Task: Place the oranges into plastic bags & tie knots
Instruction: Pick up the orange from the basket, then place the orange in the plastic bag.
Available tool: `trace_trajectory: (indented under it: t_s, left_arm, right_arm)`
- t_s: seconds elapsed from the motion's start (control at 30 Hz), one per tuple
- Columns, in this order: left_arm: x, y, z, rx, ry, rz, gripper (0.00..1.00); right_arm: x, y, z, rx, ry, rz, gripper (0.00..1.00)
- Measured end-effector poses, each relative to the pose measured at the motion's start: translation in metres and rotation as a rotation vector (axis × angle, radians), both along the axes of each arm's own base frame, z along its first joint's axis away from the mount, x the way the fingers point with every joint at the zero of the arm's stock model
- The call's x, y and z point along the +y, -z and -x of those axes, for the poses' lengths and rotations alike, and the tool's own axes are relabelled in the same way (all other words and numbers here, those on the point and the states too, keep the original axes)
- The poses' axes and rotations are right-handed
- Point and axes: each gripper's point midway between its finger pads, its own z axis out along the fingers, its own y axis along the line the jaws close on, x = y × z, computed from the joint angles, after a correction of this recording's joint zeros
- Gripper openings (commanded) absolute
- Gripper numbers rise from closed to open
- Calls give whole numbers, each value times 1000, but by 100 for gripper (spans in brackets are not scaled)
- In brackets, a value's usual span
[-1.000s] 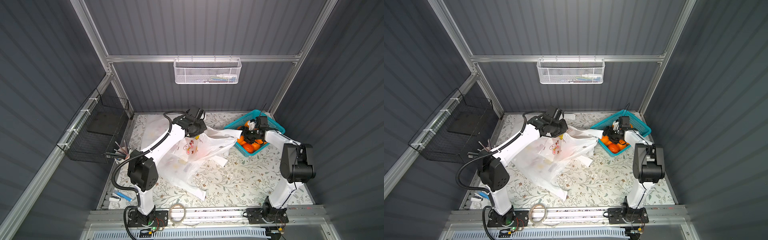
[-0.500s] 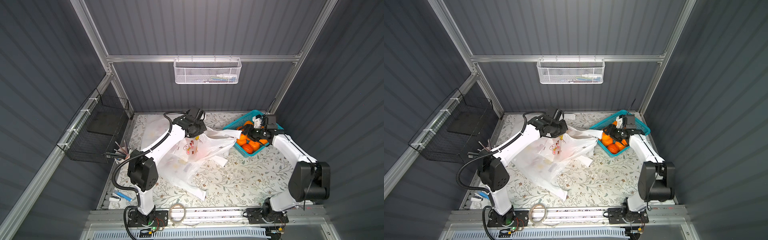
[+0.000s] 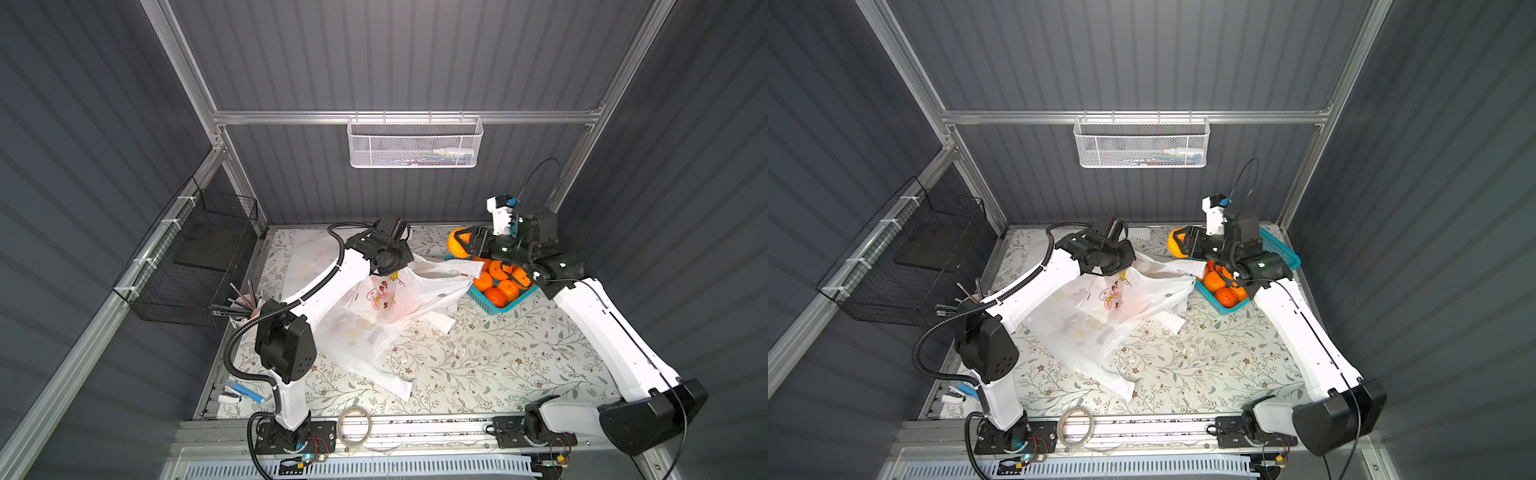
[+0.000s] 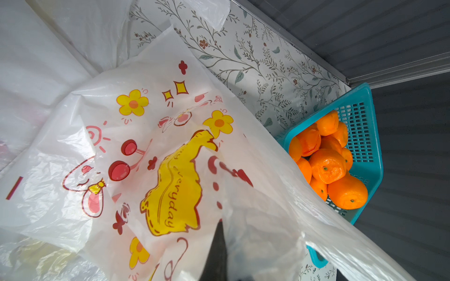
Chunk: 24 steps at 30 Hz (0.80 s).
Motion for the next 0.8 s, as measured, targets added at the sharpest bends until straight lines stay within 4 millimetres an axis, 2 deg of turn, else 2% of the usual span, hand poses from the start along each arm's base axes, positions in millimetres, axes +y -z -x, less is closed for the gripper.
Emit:
trace_trajectory:
  t_s: [0.03, 0.17, 0.27, 0.4, 0.57, 0.73, 0.8]
  left_arm:
    - [0, 0, 0, -1, 1, 0, 1]
    - [0, 0, 0, 0, 2, -1, 1]
    - [0, 0, 0, 1, 4, 2, 1]
    - [-1, 0, 1, 4, 8, 6, 2]
    - [-1, -2, 1, 1, 8, 8, 3]
    - [-1, -2, 1, 1, 8, 9, 3]
    - [-1, -2, 1, 1, 8, 9, 3]
  right_arm:
    - [8, 8, -1, 17, -13, 12, 61]
    - [39, 61, -12, 119, -42, 87, 61]
    - [49, 97, -22, 182, -38, 138, 60]
    - [54, 127, -32, 228, -27, 176, 61]
    - [66, 148, -32, 267, -48, 185, 67]
    - [74, 143, -31, 257, -67, 160, 80]
    - [74, 139, -31, 247, -66, 157, 81]
